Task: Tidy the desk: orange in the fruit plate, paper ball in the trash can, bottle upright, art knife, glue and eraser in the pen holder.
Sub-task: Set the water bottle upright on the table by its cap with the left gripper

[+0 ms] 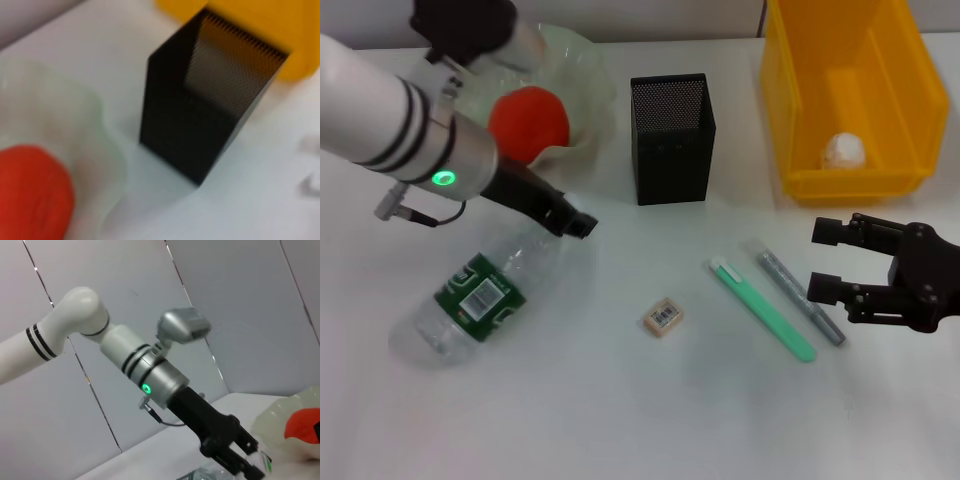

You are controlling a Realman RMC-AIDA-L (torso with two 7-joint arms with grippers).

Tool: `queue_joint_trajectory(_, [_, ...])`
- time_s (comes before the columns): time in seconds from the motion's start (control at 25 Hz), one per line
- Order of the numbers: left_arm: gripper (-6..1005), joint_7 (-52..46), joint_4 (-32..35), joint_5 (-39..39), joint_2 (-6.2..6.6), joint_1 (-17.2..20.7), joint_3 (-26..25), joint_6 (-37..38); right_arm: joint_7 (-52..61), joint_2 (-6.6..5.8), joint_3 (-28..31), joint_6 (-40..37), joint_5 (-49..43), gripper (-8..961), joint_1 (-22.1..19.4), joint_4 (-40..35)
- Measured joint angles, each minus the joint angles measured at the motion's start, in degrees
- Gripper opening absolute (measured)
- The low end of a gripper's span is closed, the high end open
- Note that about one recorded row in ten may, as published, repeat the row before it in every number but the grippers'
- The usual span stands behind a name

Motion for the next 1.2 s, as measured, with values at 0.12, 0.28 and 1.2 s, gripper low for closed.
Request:
queue_joint_trajectory(0.12, [443,6.7,1.6,-6.7,0.04,1.8,-7.6,4.3,0.0,-0.01,0.2,0.0,0.0,817,0.0,0.0])
queue_joint_trajectory(0.28, [447,16.1,-0.4,-17.0,0.21,4.0,-22.8,11.1,1.0,-0.03,0.7,-0.1,0.1,814,0.2,-0.1])
queue_joint_trajectory(1.2, [471,58.8,-26.8,-50.6,0.90,13.0,-47.4,22.6,2.3,0.43,0.7,0.8,0.0,799,2.8,0.2])
